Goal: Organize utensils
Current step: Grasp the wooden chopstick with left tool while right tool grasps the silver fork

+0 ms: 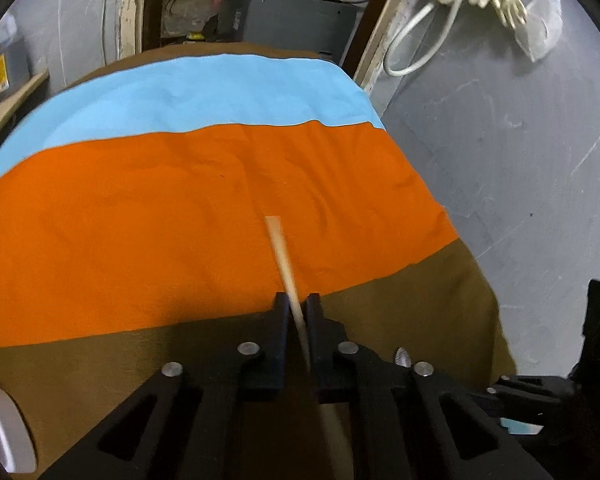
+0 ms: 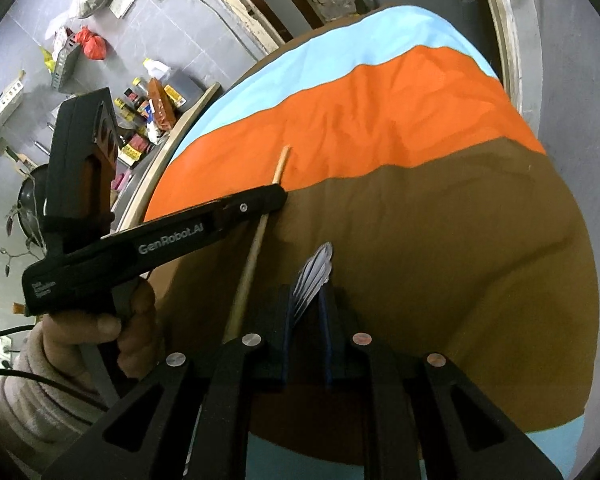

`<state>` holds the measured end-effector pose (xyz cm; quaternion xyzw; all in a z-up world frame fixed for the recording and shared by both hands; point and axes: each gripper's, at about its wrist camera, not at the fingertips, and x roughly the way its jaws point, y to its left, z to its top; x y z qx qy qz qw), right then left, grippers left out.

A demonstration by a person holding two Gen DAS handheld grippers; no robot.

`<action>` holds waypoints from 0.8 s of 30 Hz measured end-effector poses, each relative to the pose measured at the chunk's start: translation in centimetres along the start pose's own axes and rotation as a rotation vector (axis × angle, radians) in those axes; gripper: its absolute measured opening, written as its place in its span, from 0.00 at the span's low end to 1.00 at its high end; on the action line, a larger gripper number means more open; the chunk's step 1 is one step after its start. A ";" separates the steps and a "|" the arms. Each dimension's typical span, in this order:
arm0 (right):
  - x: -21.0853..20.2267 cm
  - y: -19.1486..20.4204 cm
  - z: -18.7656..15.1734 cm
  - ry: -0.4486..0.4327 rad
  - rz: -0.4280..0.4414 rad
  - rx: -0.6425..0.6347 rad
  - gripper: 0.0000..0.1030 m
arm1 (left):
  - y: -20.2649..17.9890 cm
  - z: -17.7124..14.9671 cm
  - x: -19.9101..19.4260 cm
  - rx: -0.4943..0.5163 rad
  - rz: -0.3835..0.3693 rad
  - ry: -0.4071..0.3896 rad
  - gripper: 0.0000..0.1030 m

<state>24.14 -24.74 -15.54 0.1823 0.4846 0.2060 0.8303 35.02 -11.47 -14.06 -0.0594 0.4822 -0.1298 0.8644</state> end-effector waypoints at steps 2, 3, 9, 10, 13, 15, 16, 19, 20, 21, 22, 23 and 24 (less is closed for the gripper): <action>0.0 0.2 -0.3 0.014 0.006 0.000 0.16 | 0.4 -0.4 -0.5 0.003 0.005 0.000 0.05; -0.1 0.3 -0.5 0.018 0.008 0.000 0.17 | 0.8 -0.8 -0.9 -0.003 -0.001 0.001 0.05; 0.5 1.8 -1.3 0.059 -0.031 -0.035 0.19 | 2.9 -2.9 -2.8 -0.021 0.005 0.042 0.05; 0.7 2.1 -1.2 0.067 -0.040 -0.051 0.19 | 3.1 -3.2 -3.1 -0.021 0.003 0.048 0.05; 1.3 3.6 -1.2 0.086 -0.091 -0.113 0.17 | 3.7 -4.3 -3.9 -0.019 -0.015 0.078 0.05; 1.5 4.2 -1.2 0.089 -0.104 -0.117 0.13 | 3.7 -4.6 -4.0 -0.010 -0.023 0.096 0.05; 1.3 4.3 -1.1 0.087 -0.102 -0.111 0.12 | 3.7 -4.7 -3.9 -0.005 -0.030 0.116 0.05; 1.1 4.5 -1.0 0.078 -0.084 -0.081 0.07 | 4.0 -4.6 -3.7 -0.009 -0.047 0.152 0.05; 1.0 4.6 -1.0 0.079 -0.068 -0.064 0.06 | 4.0 -4.4 -3.6 -0.009 -0.053 0.168 0.05; 1.0 4.7 -1.1 0.078 -0.066 -0.059 0.06 | 4.0 -4.3 -3.4 -0.006 -0.059 0.180 0.05; 1.0 4.8 -1.2 0.075 -0.073 -0.064 0.06 | 4.0 -4.2 -3.4 -0.002 -0.063 0.187 0.05; 1.0 5.1 -1.3 0.073 -0.080 -0.070 0.06 | 4.0 -4.2 -3.3 0.002 -0.071 0.193 0.05; 0.9 5.4 -1.4 0.070 -0.081 -0.073 0.06 | 4.0 -4.2 -3.4 0.006 -0.076 0.191 0.05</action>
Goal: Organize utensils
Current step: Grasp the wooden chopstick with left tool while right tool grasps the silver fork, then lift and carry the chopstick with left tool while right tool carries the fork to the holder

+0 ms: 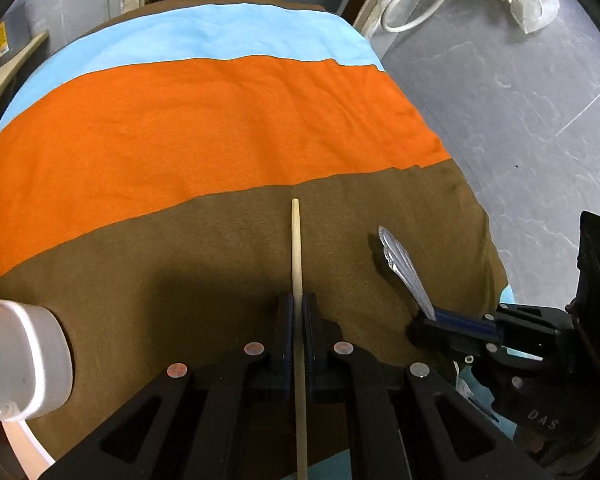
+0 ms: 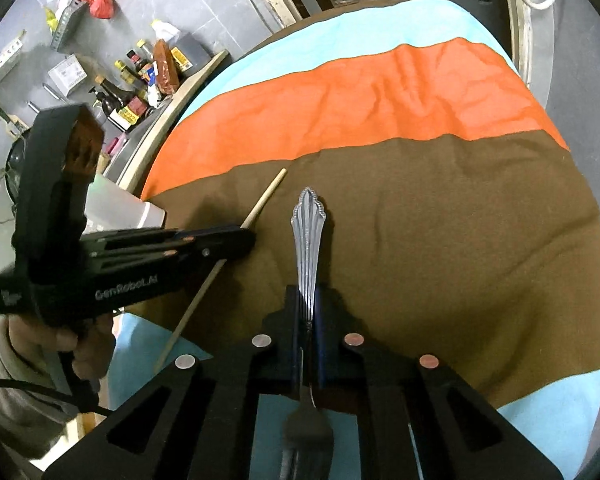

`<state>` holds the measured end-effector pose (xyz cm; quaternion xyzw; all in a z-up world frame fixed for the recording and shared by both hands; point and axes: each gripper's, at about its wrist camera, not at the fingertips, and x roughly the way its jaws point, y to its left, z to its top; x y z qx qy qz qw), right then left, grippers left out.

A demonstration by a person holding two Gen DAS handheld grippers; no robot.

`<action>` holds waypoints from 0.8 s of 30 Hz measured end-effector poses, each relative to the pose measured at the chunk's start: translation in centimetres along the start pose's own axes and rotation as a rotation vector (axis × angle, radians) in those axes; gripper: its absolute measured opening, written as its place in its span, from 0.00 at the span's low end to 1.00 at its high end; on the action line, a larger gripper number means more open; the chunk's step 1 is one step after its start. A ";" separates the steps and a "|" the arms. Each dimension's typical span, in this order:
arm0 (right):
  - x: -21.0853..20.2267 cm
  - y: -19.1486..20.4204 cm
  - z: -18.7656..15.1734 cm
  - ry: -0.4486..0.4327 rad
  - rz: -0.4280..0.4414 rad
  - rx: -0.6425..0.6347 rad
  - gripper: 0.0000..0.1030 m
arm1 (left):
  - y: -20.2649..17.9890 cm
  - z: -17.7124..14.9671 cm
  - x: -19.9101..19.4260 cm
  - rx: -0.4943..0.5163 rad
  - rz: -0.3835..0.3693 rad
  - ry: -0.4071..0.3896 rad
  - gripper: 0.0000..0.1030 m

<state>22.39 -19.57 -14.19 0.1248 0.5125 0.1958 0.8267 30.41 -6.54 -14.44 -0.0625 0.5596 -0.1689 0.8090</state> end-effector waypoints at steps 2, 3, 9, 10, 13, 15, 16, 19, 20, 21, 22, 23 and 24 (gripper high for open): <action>-0.2 0.7 -0.3 -0.017 -0.015 -0.008 0.06 | -0.1 -0.4 -0.5 0.007 -0.007 -0.022 0.05; -0.5 0.8 -0.4 -0.028 -0.021 -0.012 0.06 | -0.1 -0.7 -1.0 0.006 -0.024 -0.044 0.05; -3.2 2.0 -0.7 -0.122 -0.045 0.005 0.06 | 0.0 -3.4 -6.2 -0.014 -0.069 -0.240 0.05; -3.7 2.3 -0.8 -0.146 -0.045 0.010 0.06 | 0.1 -3.6 -6.8 -0.015 -0.073 -0.259 0.05; -4.3 3.6 -1.0 -0.193 -0.053 0.000 0.06 | -0.1 -4.8 -9.2 -0.007 -0.079 -0.333 0.05; -4.7 4.5 -1.2 -0.217 -0.062 -0.016 0.05 | -0.2 -5.2 -10.1 0.009 -0.075 -0.362 0.05; -4.9 5.1 -1.3 -0.228 -0.070 -0.028 0.05 | -0.3 -5.5 -10.7 0.015 -0.078 -0.373 0.05; -5.2 6.5 -1.4 -0.252 -0.075 -0.037 0.05 | -0.4 -6.0 -11.7 0.019 -0.077 -0.398 0.05; -5.3 6.9 -1.4 -0.261 -0.079 -0.041 0.05 | -0.2 -6.1 -12.1 0.014 -0.080 -0.407 0.05; -5.4 7.4 -1.4 -0.271 -0.084 -0.047 0.05 | 0.1 -6.3 -12.4 0.007 -0.084 -0.416 0.05; -5.7 7.7 -1.5 -0.277 -0.083 -0.051 0.05 | 0.4 -6.4 -12.8 0.000 -0.086 -0.427 0.05; -5.8 8.1 -1.7 -0.287 -0.084 -0.057 0.05 | 0.7 -6.5 -13.2 -0.007 -0.087 -0.437 0.05; -6.0 8.6 -1.7 -0.300 -0.086 -0.066 0.05 | 1.0 -6.7 -13.6 -0.014 -0.087 -0.448 0.05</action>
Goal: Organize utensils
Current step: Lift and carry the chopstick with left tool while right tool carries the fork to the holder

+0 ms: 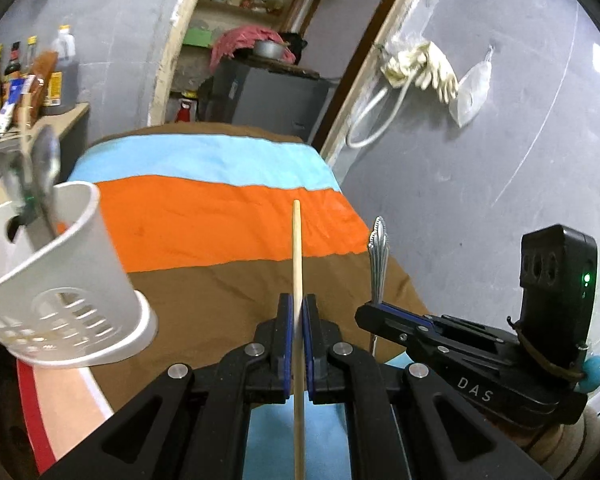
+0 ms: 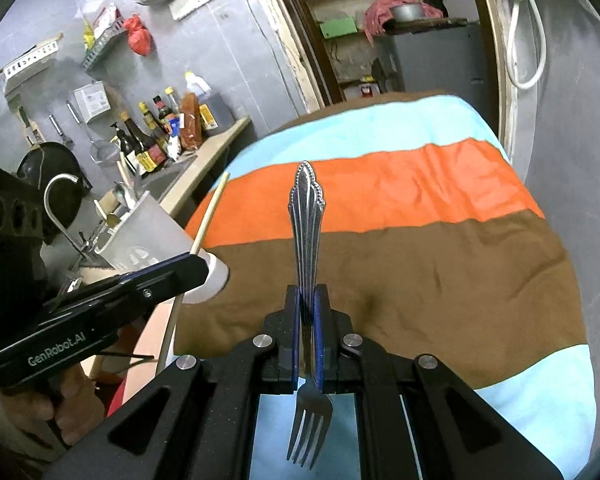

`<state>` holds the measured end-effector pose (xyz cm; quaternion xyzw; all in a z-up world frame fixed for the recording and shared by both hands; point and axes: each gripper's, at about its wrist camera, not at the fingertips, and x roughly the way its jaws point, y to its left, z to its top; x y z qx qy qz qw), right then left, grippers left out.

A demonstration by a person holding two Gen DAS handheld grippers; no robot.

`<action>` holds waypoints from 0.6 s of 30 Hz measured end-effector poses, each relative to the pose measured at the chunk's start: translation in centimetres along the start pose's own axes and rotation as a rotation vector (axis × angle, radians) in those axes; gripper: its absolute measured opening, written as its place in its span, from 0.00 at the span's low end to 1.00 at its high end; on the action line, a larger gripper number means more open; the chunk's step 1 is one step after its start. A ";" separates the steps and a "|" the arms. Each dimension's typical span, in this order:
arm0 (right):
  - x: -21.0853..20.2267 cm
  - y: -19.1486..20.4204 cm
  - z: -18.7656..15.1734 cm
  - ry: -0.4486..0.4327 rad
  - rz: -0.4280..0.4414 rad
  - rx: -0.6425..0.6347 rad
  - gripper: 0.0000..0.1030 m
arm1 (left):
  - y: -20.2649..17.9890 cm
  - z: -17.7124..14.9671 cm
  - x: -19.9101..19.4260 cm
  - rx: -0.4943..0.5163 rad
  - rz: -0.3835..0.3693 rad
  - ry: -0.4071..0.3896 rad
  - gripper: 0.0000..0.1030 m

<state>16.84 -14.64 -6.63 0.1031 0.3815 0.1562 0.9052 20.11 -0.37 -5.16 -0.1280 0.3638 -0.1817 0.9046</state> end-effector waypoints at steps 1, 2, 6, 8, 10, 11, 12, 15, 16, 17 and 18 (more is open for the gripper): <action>-0.2 0.5 -0.1 -0.006 0.003 -0.005 0.05 | 0.3 0.0 -0.4 -0.008 0.001 -0.012 0.05; -0.4 0.9 -0.1 -0.015 0.006 -0.013 0.05 | 0.6 0.1 -0.9 -0.019 0.002 -0.030 0.05; -1.4 2.2 0.2 -0.063 0.018 -0.031 0.05 | 2.1 0.3 -2.9 -0.070 0.000 -0.098 0.05; -1.9 2.7 0.5 -0.086 0.022 -0.036 0.05 | 2.8 0.6 -3.8 -0.086 0.010 -0.130 0.05; -2.5 3.2 0.9 -0.113 0.026 -0.044 0.05 | 3.4 0.9 -5.1 -0.094 0.025 -0.169 0.05; -2.6 3.5 1.2 -0.125 0.031 -0.048 0.05 | 3.5 1.1 -5.6 -0.097 0.032 -0.184 0.05; -2.9 3.9 1.6 -0.142 0.035 -0.054 0.05 | 4.0 1.5 -6.4 -0.102 0.044 -0.209 0.05; -3.6 5.5 3.3 -0.195 0.060 -0.077 0.05 | 5.2 2.5 -8.1 -0.119 0.065 -0.268 0.05; -3.8 6.1 3.7 -0.208 0.067 -0.084 0.05 | 5.9 3.0 -8.7 -0.129 0.074 -0.295 0.05; -3.9 6.8 4.3 -0.225 0.080 -0.097 0.05 | 6.5 3.4 -9.2 -0.137 0.083 -0.315 0.05; -4.0 7.4 5.0 -0.243 0.091 -0.112 0.05 | 6.9 3.5 -9.4 -0.142 0.090 -0.329 0.05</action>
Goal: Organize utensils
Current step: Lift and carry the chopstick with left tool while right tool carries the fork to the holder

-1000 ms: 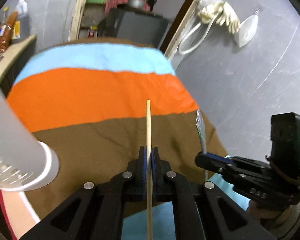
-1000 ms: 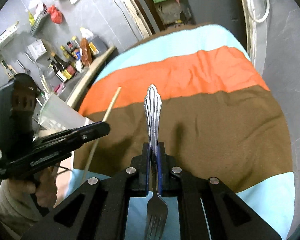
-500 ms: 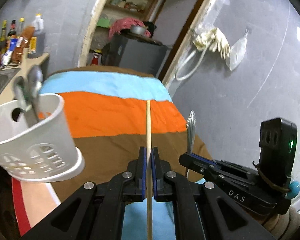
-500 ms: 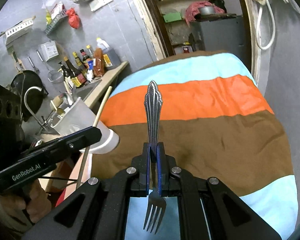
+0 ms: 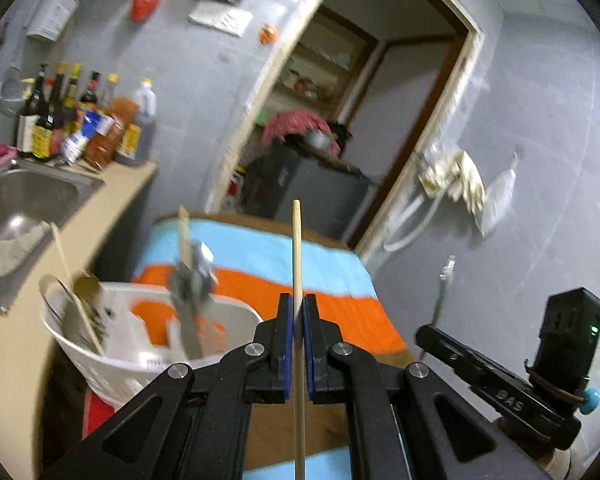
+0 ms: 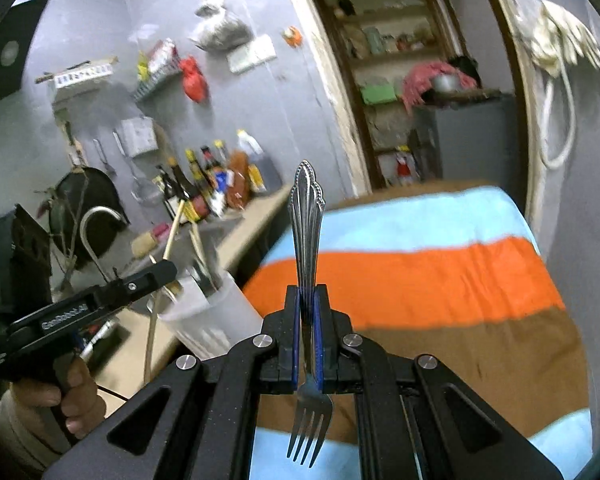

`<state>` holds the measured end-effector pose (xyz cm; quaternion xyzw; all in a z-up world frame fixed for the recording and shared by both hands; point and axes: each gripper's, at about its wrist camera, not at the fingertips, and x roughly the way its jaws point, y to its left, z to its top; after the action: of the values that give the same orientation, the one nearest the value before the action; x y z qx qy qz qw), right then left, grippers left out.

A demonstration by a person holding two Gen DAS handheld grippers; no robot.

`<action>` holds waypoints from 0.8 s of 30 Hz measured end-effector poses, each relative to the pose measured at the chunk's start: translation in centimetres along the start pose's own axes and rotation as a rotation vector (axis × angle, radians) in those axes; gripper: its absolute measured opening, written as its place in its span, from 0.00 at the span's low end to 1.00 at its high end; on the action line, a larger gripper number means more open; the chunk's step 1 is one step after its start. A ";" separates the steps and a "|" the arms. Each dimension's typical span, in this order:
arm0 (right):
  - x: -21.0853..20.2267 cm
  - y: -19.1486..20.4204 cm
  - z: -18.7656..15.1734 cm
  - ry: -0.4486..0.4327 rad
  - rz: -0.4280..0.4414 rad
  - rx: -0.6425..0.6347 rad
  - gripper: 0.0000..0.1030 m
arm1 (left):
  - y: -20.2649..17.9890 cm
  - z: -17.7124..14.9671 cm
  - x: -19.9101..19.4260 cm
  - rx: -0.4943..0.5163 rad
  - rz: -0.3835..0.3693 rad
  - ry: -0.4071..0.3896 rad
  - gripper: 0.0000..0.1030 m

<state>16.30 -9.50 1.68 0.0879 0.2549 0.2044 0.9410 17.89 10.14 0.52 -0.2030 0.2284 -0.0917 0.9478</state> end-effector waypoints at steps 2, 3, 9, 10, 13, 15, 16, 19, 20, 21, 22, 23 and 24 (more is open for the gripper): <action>0.4 1.0 1.2 -0.023 0.024 -0.019 0.05 | 1.2 1.3 -0.4 -0.006 0.023 -0.048 0.05; 0.6 1.6 1.8 -0.037 0.038 -0.027 0.05 | 1.6 1.8 -0.6 -0.008 0.033 -0.067 0.05; 2.3 5.5 5.0 -0.127 0.095 -0.058 0.05 | 3.7 4.3 -1.7 -0.016 0.085 -0.171 0.05; 2.6 5.9 5.5 -0.139 0.101 -0.060 0.05 | 4.0 4.7 -1.7 -0.016 0.092 -0.184 0.05; 3.6 7.4 6.8 -0.180 0.125 -0.064 0.05 | 4.9 5.9 -2.0 -0.007 0.118 -0.226 0.05; 4.3 8.4 7.5 -0.207 0.138 -0.070 0.05 | 5.9 6.6 -2.1 -0.011 0.128 -0.257 0.05; 4.6 8.7 7.6 -0.215 0.145 -0.071 0.05 | 6.4 6.8 -2.3 -0.023 0.123 -0.270 0.05; 5.7 9.3 7.7 -0.232 0.181 -0.064 0.05 | 9.1 7.3 -2.3 -0.124 0.090 -0.320 0.05; 6.1 9.4 7.6 -0.233 0.187 -0.064 0.05 | 10.0 7.3 -2.2 -0.153 0.085 -0.334 0.05; 6.4 9.5 7.4 -0.233 0.192 -0.071 0.05 | 10.8 7.3 -2.1 -0.181 0.081 -0.349 0.05; 6.7 9.7 7.2 -0.231 0.195 -0.076 0.05 | 11.6 7.1 -1.9 -0.209 0.076 -0.360 0.05; 7.0 9.8 6.9 -0.228 0.200 -0.081 0.05 | 12.4 6.9 -1.6 -0.243 0.073 -0.372 0.05; 7.4 9.9 6.7 -0.224 0.203 -0.084 0.05 | 13.2 6.6 -1.3 -0.270 0.081 -0.384 0.05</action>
<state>22.15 2.20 6.78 0.0962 0.1294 0.2978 0.9409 20.96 24.62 0.76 -0.3325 0.0619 0.0180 0.9409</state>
